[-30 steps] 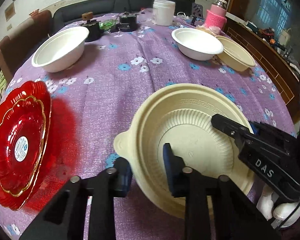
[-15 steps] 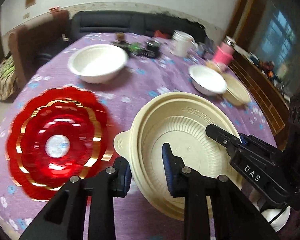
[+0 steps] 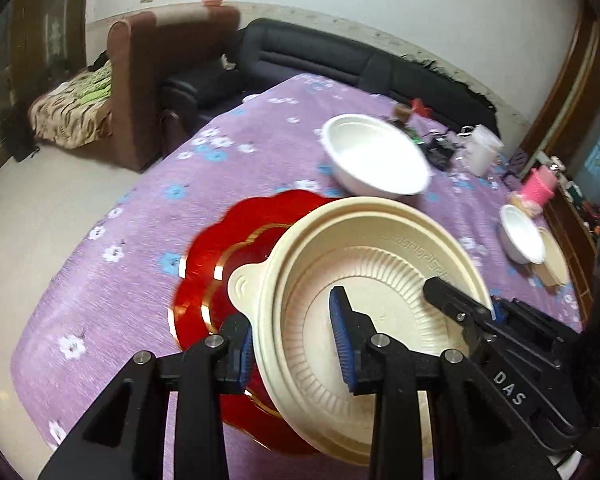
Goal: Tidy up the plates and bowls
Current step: 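Lower the cream bowl onto the stacked red plates and open both grippers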
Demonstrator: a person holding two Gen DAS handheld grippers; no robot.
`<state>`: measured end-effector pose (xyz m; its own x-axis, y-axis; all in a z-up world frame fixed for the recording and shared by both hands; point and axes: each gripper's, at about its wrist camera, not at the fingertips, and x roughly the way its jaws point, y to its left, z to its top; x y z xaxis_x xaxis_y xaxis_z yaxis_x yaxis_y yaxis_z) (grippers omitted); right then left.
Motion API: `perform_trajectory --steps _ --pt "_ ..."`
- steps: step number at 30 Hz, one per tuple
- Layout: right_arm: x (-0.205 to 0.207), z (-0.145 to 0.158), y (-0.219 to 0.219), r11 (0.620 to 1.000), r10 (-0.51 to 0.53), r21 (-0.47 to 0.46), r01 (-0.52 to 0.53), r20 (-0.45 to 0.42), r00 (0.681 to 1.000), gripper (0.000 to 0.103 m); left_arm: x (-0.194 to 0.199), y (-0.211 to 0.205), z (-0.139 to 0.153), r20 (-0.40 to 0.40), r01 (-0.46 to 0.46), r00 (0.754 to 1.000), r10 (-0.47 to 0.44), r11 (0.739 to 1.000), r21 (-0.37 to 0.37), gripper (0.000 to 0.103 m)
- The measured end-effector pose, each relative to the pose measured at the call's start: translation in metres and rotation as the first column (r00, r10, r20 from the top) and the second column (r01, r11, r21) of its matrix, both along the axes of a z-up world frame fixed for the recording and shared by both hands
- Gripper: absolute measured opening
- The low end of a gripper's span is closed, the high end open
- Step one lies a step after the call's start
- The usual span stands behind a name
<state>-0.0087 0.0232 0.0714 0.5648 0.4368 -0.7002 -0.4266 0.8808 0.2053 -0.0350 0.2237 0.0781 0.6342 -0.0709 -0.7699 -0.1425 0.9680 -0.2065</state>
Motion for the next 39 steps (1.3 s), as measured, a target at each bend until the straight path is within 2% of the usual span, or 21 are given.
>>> perform_trajectory --steps 6,10,14,16,21,23,25,27,30,35,39 --pt "0.019 -0.019 0.026 0.998 -0.003 -0.057 0.001 -0.032 0.999 0.018 0.017 0.018 -0.019 -0.043 -0.008 0.999 0.009 1.000 0.012 0.031" --pt "0.026 -0.031 0.031 0.997 -0.003 -0.072 -0.002 -0.061 0.998 0.018 0.020 0.021 -0.023 -0.047 0.002 0.999 -0.002 1.000 -0.010 0.049" --pt "0.028 -0.037 0.036 0.998 0.008 -0.066 -0.013 -0.075 0.997 0.020 0.016 0.025 -0.021 -0.026 0.006 1.000 -0.006 1.000 -0.031 0.061" --pt "0.028 -0.038 0.037 0.998 0.002 -0.070 -0.007 -0.072 0.997 0.020 0.014 0.027 -0.020 -0.017 0.000 1.000 -0.001 0.999 -0.050 0.064" --pt "0.022 -0.034 0.038 0.997 -0.005 -0.077 0.003 -0.018 1.000 0.031 0.008 0.030 -0.016 -0.021 -0.004 1.000 0.001 0.994 -0.107 0.067" --pt "0.019 -0.030 0.036 0.997 -0.009 -0.074 0.009 0.002 1.000 0.035 0.005 0.030 -0.014 -0.013 -0.007 1.000 0.006 0.995 -0.097 0.069" --pt "0.016 -0.027 0.033 0.997 -0.020 -0.071 0.021 0.017 1.000 0.044 0.001 0.028 -0.010 -0.002 -0.014 1.000 0.014 0.997 -0.072 0.071" --pt "0.014 -0.023 0.027 0.998 -0.031 -0.057 0.033 0.027 0.999 0.050 -0.002 0.025 -0.007 0.012 -0.033 0.999 0.033 0.999 -0.023 0.073" --pt "0.011 -0.020 0.015 0.998 -0.046 -0.044 0.048 0.031 0.998 0.050 -0.009 0.017 0.000 0.054 -0.080 0.996 0.075 0.992 0.098 0.073" --pt "-0.001 -0.011 0.001 0.999 -0.039 -0.022 0.041 0.052 0.998 0.051 -0.027 0.008 0.015 0.126 -0.105 0.988 0.088 0.986 0.131 0.077" --pt "-0.012 -0.003 -0.010 0.999 -0.041 -0.014 0.043 0.085 0.995 0.055 -0.039 -0.003 0.023 0.154 -0.089 0.985 0.071 0.989 0.115 0.080"
